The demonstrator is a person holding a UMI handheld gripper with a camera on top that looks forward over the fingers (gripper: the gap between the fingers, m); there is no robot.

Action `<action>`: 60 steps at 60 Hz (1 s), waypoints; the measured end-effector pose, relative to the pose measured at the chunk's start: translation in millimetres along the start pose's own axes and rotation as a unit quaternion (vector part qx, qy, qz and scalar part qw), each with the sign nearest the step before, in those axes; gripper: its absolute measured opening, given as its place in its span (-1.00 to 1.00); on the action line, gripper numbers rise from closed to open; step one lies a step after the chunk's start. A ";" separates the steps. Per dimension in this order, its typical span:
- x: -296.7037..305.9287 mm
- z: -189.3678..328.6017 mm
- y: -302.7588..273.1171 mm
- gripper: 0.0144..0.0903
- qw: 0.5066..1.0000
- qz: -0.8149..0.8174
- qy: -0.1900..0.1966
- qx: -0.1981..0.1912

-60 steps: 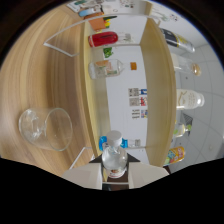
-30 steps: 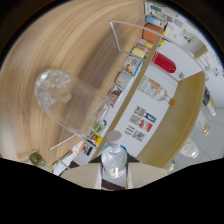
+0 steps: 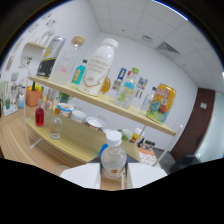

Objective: Make me a cup of Mojito.

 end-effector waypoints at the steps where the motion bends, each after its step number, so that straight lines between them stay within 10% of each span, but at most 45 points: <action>1: -0.5 1.7 4.8 -0.46 1.000 0.024 -0.007 -0.002; 27: -48.7 51.4 180.8 -0.47 0.966 0.210 -0.065 -0.138; 60: -58.4 50.3 234.8 -0.39 0.957 0.197 -0.057 -0.203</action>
